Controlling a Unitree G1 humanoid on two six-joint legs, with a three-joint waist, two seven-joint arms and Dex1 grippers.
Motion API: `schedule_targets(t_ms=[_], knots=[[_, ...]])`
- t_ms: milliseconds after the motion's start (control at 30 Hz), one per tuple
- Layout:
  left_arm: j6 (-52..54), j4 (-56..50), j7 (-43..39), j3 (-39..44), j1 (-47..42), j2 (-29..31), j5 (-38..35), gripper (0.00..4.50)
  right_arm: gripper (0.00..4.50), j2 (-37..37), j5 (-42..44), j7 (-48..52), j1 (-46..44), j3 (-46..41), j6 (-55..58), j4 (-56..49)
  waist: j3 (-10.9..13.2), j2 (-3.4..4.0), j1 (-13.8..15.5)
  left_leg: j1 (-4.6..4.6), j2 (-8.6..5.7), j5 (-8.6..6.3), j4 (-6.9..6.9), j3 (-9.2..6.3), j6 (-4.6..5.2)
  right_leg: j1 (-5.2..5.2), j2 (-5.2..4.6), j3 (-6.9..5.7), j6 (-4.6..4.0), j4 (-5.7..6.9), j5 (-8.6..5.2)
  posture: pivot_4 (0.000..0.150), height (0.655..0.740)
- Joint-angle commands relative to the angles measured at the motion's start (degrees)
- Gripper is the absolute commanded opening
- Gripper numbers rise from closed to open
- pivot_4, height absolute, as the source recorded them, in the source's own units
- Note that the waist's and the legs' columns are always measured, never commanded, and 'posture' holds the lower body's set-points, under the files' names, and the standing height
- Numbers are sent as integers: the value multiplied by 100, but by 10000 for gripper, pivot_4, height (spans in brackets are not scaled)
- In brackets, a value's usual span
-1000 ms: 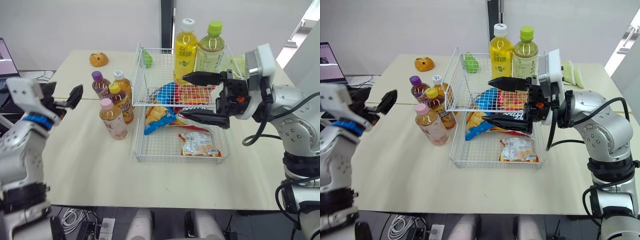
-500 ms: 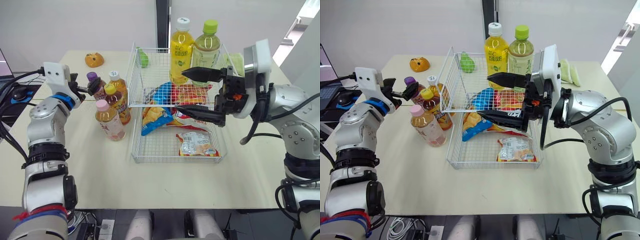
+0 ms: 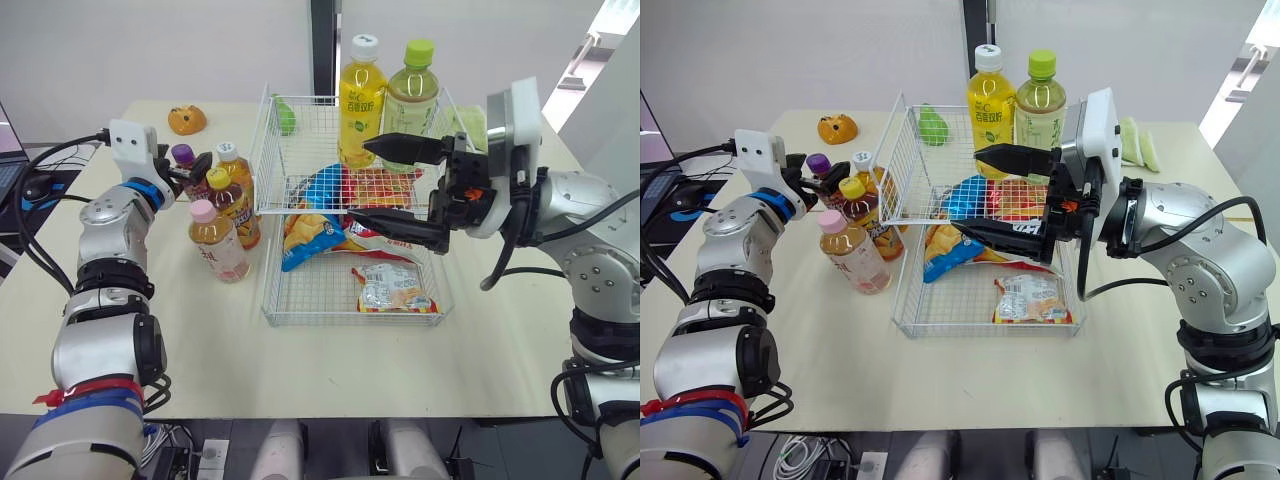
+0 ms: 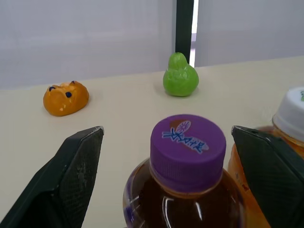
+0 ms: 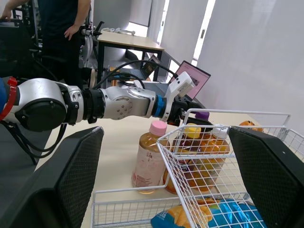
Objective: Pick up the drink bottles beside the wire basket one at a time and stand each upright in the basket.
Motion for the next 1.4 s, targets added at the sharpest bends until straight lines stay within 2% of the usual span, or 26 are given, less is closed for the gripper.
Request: schedule_targets(t_ms=[33, 67, 300, 333, 600, 700, 867, 1067, 1200, 1300, 1400], knots=[[-233, -6, -47, 38, -235, 31, 24, 40832, 45000, -62, 77, -34, -58, -167, -52, -194, 0, 0, 2, 0, 0, 0, 0, 0, 0, 0, 0, 0, 0, 0, 0, 1500, 7400], [-254, 15, -55, 36, -243, 33, 32, 38634, 45000, -66, 76, -35, -57, -162, -55, -194, 0, 0, 3, 0, -1, 0, 0, 0, 0, 0, 0, 0, 0, 0, 0, 1500, 7400], [-318, 79, -112, 48, -233, 40, 46, 15592, 45000, -65, 96, -34, -82, -134, -63, -165, 0, 0, -1, 0, 0, 0, 0, 0, 0, 0, 0, 0, 0, 0, 0, 1500, 7400], [-318, 83, -116, 52, -222, 47, 47, 13571, 45000, -63, 91, -27, -80, -130, -73, -164, 0, 0, -2, 0, 0, 0, 0, 0, 0, 0, 0, 0, 0, 0, 0, 1500, 7400], [-229, -63, -300, 185, -148, 201, -85, 13592, 45000, -52, 68, -9, -85, -107, -103, -159, 0, 0, -4, 0, 0, 0, 0, 0, 0, 0, 0, 0, 0, 0, 0, 1500, 7400], [-57, -354, -703, 433, -108, 439, -381, 13592, 45000, -56, -8, -28, -119, -93, -144, -125, 0, 0, -17, -1, 1, 0, 0, 0, 0, -1, 1, 0, 0, 0, 0, 1500, 7400], [1002, -1328, -2118, 555, 159, 1170, -936, 13592, 45000, 101, -68, -71, -269, -54, -226, 17, 4, -2, -65, -23, 7, 0, -3, -1, -1, -27, 8, 2, -1, 2, 0, 1500, 7400], [2289, -2423, -3069, 461, 334, 2027, -1240, 13592, 45000, 300, -51, 66, -240, 8, -283, 66, 5, -2, -66, -27, 6, 1, -1, -1, -1, -28, 7, 4, -1, 1, 0, 1500, 7400], [2827, -2838, -3441, 408, 333, 2376, -1365, 13592, 45000, 408, -84, 80, -257, 11, -316, 111, 5, -1, -27, -25, 6, 1, 0, -2, -1, -25, 7, 2, 0, 2, -1, 1500, 7400], [3222, -2926, -3797, 260, -152, 2689, -1406, 13592, 45000, 488, -181, 55, -256, 52, -414, 137, 6, -2, -20, -27, 6, 1, 2, -4, -1, -25, 9, 0, 0, 2, -1, 1500, 7400], [3627, -3022, -4188, -175, -1126, 2811, -1371, 13592, 45000, 540, -287, -1, -246, 67, -520, 163, 17, -30, -3, -35, 7, 1, 4, -11, -1, -28, 12, -8, 1, 2, -1, 1500, 7400]])
